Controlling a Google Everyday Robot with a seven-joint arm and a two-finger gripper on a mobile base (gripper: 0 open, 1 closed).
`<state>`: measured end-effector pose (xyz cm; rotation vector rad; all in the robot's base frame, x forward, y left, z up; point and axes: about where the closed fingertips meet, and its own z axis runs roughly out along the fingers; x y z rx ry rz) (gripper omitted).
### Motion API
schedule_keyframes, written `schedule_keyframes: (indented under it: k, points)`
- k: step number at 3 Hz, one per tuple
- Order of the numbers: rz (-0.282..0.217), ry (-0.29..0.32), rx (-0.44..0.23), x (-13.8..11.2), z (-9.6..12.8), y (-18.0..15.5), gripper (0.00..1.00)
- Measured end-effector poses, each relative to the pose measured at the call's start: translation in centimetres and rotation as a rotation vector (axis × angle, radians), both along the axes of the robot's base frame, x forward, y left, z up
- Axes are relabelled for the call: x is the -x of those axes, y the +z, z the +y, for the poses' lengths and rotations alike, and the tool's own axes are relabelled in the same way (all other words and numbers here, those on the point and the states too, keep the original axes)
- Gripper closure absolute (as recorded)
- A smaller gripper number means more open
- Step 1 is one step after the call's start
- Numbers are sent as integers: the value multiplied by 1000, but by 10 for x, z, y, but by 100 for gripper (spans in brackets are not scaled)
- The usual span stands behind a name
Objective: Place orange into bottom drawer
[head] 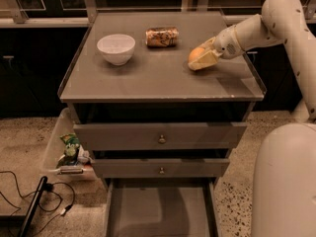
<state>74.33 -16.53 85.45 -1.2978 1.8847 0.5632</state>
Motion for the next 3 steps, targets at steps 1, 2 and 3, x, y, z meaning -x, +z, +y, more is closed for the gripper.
schedule_keyframes:
  k: [1,2,3]
  points:
    - [-8,12,11,9,3,1,100]
    - [-50,30,27,40,2,16,100]
    - [-121,35,39,85,-2,37,100]
